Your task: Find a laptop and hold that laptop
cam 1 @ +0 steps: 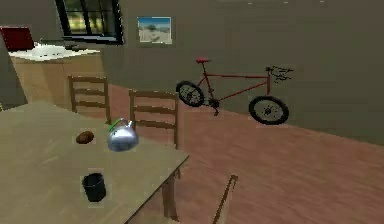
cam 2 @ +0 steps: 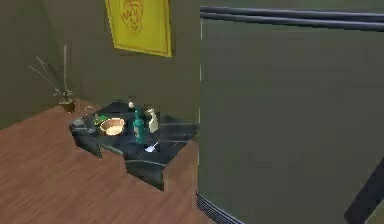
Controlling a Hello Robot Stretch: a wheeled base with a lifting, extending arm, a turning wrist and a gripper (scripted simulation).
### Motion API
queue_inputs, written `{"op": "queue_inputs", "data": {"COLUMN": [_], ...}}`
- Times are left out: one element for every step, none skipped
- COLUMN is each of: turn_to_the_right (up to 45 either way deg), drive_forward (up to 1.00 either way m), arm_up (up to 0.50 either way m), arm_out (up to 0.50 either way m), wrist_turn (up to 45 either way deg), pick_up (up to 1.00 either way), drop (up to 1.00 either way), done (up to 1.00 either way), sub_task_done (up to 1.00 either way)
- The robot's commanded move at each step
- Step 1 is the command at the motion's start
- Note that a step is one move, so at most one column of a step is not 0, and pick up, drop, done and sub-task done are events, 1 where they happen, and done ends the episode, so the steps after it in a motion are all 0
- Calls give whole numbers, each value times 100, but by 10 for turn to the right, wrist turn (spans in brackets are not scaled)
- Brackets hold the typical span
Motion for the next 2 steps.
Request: {"op": "queue_inputs", "data": {"turn_to_the_right": [450,450], "drive_forward": [0,0], "arm_up": [0,0], "arm_out": [0,0], "wrist_turn": [0,0], "pick_up": [0,0], "drop": [0,0], "done": [0,0], "sub_task_done": [0,0]}}
